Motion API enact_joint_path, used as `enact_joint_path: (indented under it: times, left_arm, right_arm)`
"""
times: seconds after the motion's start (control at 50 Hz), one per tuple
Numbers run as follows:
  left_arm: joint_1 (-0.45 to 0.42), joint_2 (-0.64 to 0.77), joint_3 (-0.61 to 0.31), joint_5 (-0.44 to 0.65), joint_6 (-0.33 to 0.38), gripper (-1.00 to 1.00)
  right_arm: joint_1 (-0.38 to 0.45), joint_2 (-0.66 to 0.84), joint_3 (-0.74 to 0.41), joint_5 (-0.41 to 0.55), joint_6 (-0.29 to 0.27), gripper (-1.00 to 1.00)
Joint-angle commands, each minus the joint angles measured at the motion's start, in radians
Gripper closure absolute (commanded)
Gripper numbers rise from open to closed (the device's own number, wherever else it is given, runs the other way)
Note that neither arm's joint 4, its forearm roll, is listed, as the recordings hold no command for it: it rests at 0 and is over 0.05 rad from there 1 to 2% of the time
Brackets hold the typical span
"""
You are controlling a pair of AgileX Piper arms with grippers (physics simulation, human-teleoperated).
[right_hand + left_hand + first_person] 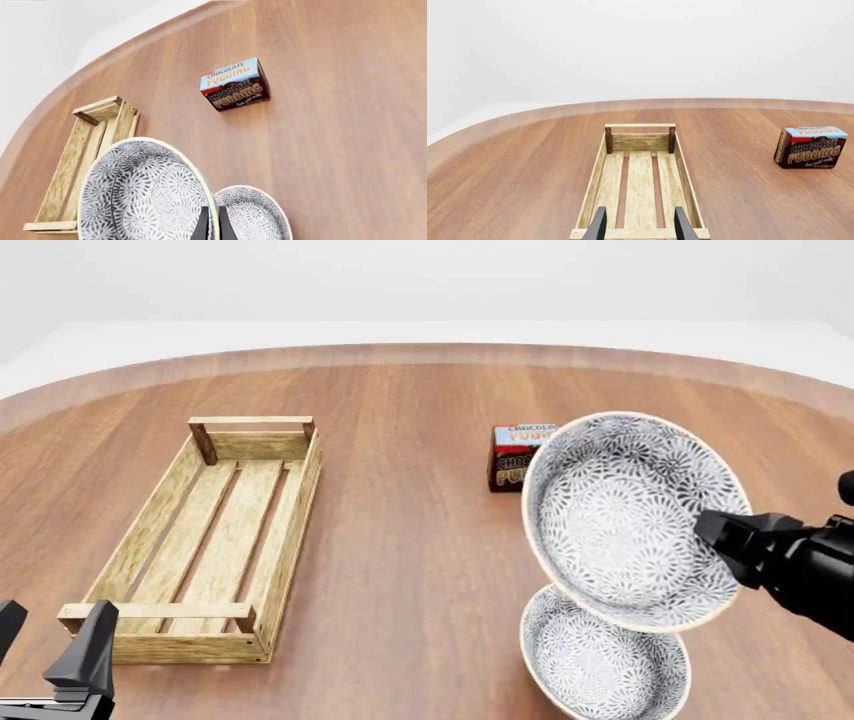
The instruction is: Stack the left bowl on the right bowl and place them in the tray.
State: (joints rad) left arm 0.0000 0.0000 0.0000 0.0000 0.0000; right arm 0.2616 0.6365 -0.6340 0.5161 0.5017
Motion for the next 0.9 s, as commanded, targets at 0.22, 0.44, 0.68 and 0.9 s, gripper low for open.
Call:
enact_joint_path:
  times: [0.22,0.44,0.68,0.9]
  left_arm:
    - [0.0,0.0,0.0,0.0,0.0,-1.0]
    - [0.0,0.0,0.0,0.0,0.0,-1.0]
    - [0.0,0.0,0.0,0.0,0.0,-1.0]
    - [0.0,0.0,0.0,0.0,0.0,-1.0]
  right_arm:
    - [-0.046,-0.109,0.19,-0.052,0.071,1.0]
    - [-0.057,-0.127,0.268,-0.094,0.089,1.0]
    - [-0.076,-0.096,0.327,-0.164,0.094,1.0]
    - [-0.095,-0.008,0.369,-0.27,0.081,1.0]
